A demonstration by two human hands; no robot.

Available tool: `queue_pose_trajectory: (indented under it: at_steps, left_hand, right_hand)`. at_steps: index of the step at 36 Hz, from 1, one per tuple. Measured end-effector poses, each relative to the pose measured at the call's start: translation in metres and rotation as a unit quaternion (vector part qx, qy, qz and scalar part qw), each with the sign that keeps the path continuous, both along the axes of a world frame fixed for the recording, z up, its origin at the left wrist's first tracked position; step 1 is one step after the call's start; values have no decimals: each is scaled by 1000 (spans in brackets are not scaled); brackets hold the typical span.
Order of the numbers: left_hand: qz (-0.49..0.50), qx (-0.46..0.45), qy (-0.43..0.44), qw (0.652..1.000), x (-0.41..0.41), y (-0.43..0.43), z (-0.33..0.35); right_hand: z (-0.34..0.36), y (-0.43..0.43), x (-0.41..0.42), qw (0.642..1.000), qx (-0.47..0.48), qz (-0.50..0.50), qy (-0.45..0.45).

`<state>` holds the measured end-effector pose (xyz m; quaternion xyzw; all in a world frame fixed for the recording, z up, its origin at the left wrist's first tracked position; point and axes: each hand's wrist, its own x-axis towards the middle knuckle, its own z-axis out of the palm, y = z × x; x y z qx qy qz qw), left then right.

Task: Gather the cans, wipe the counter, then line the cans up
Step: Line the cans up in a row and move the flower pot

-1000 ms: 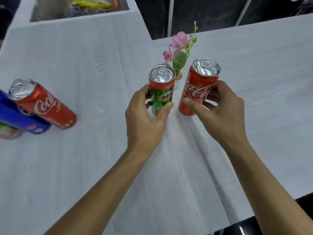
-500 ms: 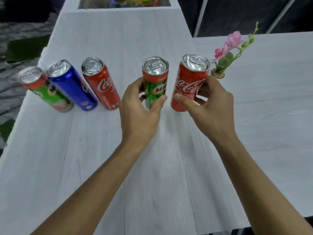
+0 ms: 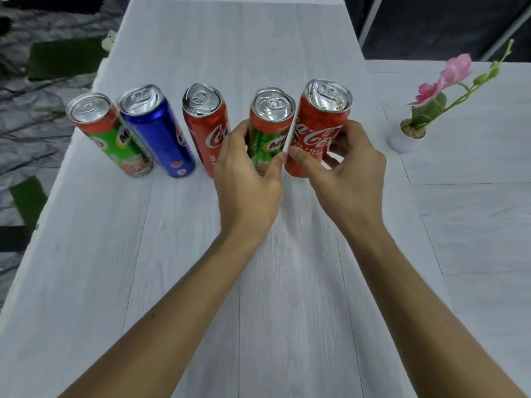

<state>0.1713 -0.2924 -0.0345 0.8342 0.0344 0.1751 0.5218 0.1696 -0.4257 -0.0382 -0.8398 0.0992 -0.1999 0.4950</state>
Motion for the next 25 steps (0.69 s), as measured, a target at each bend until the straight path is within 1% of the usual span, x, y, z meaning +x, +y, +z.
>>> queue_pose_trajectory:
  at_steps: [8, 19, 25]
  left_hand:
    - [21, 4, -5, 1000, 6, -6, -8]
    - [56, -22, 15, 998, 10, -22, -13]
    - [61, -17, 21, 998, 12, -23, -16]
  right_hand:
    - [-8, 6, 8, 1000, 3, -6, -3]
    - [-13, 5, 10, 1000, 1, -12, 7]
    - [-19, 7, 11, 1000, 2, -12, 5]
